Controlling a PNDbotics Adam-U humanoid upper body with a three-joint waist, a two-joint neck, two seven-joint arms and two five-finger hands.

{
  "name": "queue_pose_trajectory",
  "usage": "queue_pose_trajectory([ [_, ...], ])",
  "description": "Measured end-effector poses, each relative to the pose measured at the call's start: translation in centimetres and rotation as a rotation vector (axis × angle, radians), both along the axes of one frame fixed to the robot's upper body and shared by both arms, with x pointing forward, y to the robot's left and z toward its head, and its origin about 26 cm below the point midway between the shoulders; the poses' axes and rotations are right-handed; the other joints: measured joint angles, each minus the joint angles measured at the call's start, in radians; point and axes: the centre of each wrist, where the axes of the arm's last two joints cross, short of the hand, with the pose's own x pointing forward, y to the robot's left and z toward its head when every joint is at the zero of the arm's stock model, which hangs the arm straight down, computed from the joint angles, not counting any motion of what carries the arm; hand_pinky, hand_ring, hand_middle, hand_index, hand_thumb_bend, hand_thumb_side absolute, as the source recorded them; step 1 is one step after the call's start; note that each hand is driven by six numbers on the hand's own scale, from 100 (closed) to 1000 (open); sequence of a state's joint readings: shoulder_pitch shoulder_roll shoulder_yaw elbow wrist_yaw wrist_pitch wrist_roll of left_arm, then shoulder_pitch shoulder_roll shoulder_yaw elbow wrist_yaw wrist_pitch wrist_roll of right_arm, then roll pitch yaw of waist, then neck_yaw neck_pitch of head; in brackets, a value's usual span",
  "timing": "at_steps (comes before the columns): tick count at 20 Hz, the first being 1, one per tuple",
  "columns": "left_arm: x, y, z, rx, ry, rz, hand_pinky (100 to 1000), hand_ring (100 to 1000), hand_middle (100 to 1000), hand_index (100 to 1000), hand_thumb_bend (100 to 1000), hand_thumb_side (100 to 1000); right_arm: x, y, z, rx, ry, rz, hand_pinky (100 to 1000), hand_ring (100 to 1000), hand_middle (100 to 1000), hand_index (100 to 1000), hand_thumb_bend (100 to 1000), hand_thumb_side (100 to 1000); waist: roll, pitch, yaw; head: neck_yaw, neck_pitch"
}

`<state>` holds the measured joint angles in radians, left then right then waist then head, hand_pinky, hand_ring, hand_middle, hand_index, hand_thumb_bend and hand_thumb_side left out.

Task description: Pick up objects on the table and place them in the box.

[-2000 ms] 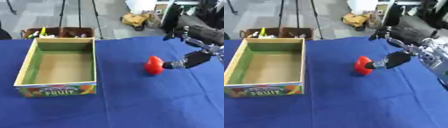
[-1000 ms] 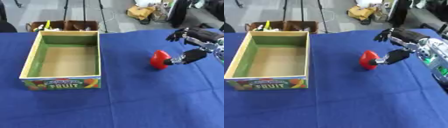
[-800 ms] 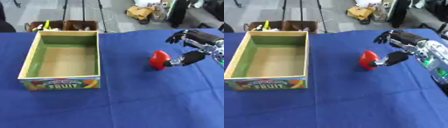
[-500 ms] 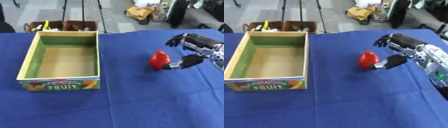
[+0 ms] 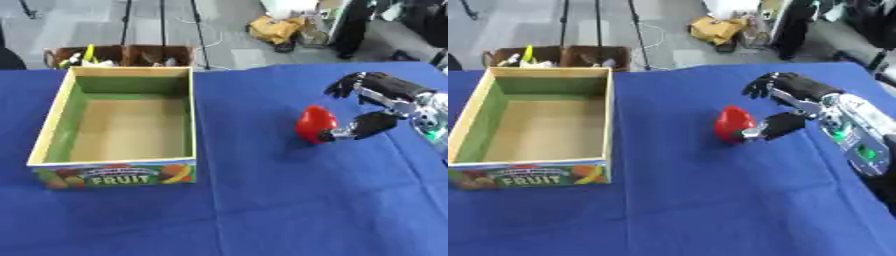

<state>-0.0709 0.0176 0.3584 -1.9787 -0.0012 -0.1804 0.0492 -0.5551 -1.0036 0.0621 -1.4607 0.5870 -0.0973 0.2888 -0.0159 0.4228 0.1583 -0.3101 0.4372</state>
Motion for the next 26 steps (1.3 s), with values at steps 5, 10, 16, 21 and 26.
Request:
queue_pose_trajectory([
  [5, 0.0, -0.1, 0.0, 0.001, 0.000, -0.003, 177, 201, 567, 300, 100, 835, 0.1, 0.2, 0.4, 0.009, -0.008, 0.007, 529, 737, 696, 850, 780, 804, -0.002, 0.002, 0.004, -0.006, 0.000],
  [10, 0.0, -0.1, 0.0, 0.002, -0.001, -0.004, 177, 201, 567, 299, 100, 835, 0.7, 0.1, 0.2, 0.030, 0.008, -0.018, 529, 740, 701, 854, 784, 786, -0.001, 0.002, 0.005, -0.012, -0.003],
  [16, 0.0, -0.1, 0.0, 0.003, -0.002, -0.005, 177, 200, 567, 299, 100, 835, 1.2, -0.2, -0.4, 0.047, 0.045, -0.043, 523, 739, 697, 854, 786, 782, -0.002, 0.003, 0.007, -0.014, -0.005],
  [21, 0.1, -0.1, 0.0, 0.003, -0.003, -0.006, 177, 199, 567, 299, 100, 836, 1.5, -0.6, -1.0, 0.055, 0.062, -0.064, 523, 740, 699, 850, 775, 776, -0.004, 0.010, 0.012, -0.014, -0.009],
  [26, 0.2, -0.2, 0.2, 0.004, -0.008, -0.009, 176, 198, 568, 298, 100, 835, 1.8, -1.0, -1.6, 0.056, 0.072, -0.084, 517, 738, 695, 850, 776, 768, -0.005, 0.018, 0.014, -0.016, -0.010],
])
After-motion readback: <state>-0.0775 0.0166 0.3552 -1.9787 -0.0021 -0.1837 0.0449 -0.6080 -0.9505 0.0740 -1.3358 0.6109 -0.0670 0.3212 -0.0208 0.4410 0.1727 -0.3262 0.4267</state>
